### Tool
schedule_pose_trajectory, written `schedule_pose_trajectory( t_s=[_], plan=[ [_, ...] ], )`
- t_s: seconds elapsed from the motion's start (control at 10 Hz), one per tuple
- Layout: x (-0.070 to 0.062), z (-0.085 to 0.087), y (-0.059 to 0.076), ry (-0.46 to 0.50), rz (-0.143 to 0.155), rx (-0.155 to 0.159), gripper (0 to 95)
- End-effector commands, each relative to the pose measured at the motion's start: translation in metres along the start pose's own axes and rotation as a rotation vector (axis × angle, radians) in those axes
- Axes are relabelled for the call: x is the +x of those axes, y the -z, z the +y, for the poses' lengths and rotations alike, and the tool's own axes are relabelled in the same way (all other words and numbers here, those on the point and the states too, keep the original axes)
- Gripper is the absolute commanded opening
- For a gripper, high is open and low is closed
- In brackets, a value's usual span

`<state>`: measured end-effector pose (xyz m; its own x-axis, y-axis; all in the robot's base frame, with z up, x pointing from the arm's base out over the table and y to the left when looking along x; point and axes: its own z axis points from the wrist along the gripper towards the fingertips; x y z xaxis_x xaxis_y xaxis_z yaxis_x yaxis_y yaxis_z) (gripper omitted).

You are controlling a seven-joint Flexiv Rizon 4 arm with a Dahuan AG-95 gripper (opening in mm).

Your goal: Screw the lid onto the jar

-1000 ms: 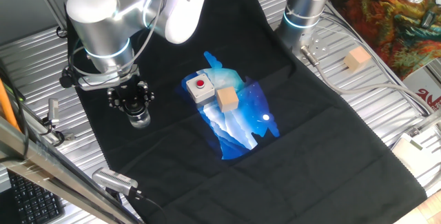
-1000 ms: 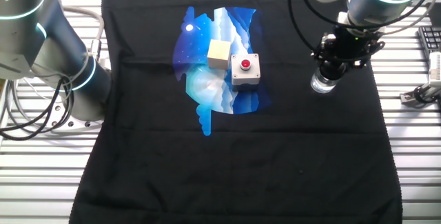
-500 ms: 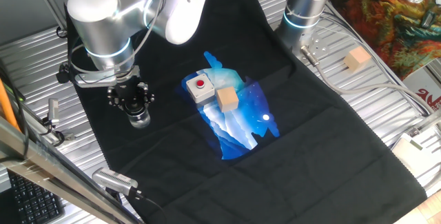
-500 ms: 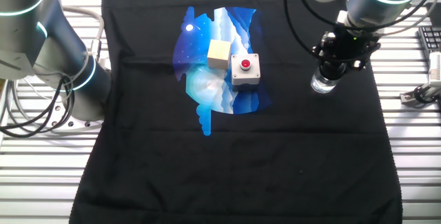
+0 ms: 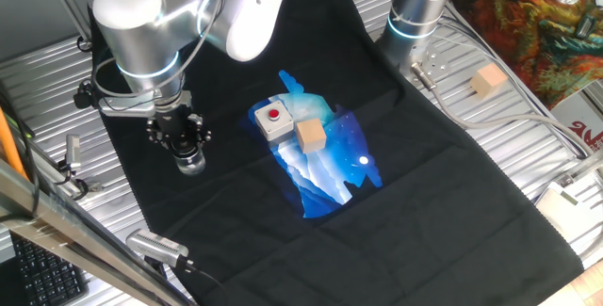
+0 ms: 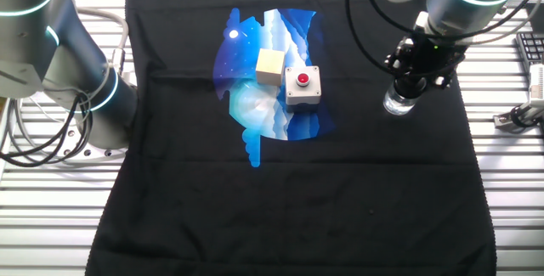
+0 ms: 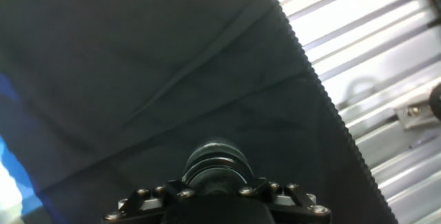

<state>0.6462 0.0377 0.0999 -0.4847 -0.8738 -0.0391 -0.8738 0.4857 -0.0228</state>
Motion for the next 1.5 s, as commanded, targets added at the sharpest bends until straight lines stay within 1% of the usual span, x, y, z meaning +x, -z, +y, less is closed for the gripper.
schedule_pose_trajectory(
  t_s=[0.1, 0.6, 1.0, 1.1, 1.5],
  plan=[
    [0.0, 0.0001, 0.0001, -0.048, -0.003, -0.004, 0.0],
    [0.0, 0.0001, -0.0002, -0.178, -0.01, -0.015, 0.0],
    [0.0, 0.0001, -0.0003, -0.252, -0.002, -0.015, 0.0],
    [0.0, 0.0, -0.0006, -0.293, 0.0, -0.018, 0.0],
    [0.0, 0.0, -0.0006, -0.386, 0.002, -0.012, 0.0]
  ],
)
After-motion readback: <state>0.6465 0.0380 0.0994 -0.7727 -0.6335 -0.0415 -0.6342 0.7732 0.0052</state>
